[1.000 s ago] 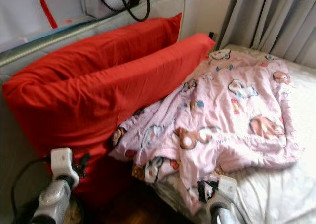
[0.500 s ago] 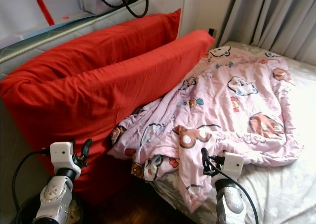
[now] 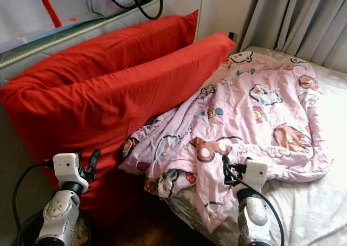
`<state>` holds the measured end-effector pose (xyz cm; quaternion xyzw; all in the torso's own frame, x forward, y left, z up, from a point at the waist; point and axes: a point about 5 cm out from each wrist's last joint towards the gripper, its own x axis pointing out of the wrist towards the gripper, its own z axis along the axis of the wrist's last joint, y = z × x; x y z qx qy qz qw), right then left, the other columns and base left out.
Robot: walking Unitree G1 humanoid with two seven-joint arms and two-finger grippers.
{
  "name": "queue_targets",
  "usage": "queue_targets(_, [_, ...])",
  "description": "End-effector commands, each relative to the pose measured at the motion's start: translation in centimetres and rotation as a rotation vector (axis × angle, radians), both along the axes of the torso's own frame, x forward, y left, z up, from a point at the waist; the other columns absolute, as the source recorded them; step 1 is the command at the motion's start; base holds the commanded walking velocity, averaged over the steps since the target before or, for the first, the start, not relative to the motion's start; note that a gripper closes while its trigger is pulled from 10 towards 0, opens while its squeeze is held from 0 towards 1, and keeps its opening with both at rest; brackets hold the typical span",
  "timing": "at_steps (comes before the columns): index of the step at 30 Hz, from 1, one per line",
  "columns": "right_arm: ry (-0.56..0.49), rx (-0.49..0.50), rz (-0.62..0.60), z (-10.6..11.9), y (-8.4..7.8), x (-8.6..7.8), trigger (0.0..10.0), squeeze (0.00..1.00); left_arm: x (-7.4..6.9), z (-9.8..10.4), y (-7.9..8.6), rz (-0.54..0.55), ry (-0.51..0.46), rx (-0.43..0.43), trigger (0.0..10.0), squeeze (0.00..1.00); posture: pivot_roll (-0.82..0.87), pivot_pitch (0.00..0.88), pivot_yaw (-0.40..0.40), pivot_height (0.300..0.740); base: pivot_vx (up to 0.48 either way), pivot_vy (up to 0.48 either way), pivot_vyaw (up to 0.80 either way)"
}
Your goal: Clean up the room
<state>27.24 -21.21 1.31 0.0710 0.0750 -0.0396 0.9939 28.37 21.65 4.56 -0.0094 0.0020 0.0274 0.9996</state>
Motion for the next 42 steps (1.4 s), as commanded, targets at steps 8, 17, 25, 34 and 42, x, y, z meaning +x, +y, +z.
queue_targets(8, [0.026, 0.013, -0.003, -0.5, 0.3, -0.5, 10.0, 0.0, -0.7, -0.5, 0.4, -0.007, 0.026, 0.014, 10.0, 0.0, -0.02, 0.06, -0.032, 0.691, 0.0, 0.0, 0.0])
queue_targets(17, [0.073, 0.012, 0.004, -1.3, 0.3, -1.0, 10.0, 0.0, -1.2, -1.0, 0.2, -0.009, 0.044, 0.007, 10.0, 0.0, -0.01, 0.084, -0.047, 0.651, 0.0, 0.0, 0.0])
queue_targets(25, [0.053, 0.011, 0.001, -0.8, 0.1, -0.5, 10.0, 0.0, -1.5, -1.2, 0.3, -0.007, 0.049, 0.005, 10.0, 0.0, 0.0, 0.107, -0.057, 0.651, 0.0, 0.0, 0.0])
queue_targets(34, [0.091, 0.002, 0.038, -0.8, 0.9, 0.2, 10.0, 0.0, -1.4, -1.0, 0.7, -0.004, 0.043, 0.013, 10.0, 0.0, 0.04, 0.123, -0.064, 0.637, 0.0, 0.0, 0.0])
queue_targets(42, [0.066, 0.011, 0.051, -0.2, 1.5, 1.0, 10.0, 0.0, -0.8, -0.2, 1.4, 0.008, 0.022, 0.019, 10.0, 0.0, 0.05, 0.12, -0.044, 0.632, 0.0, 0.0, 0.0])
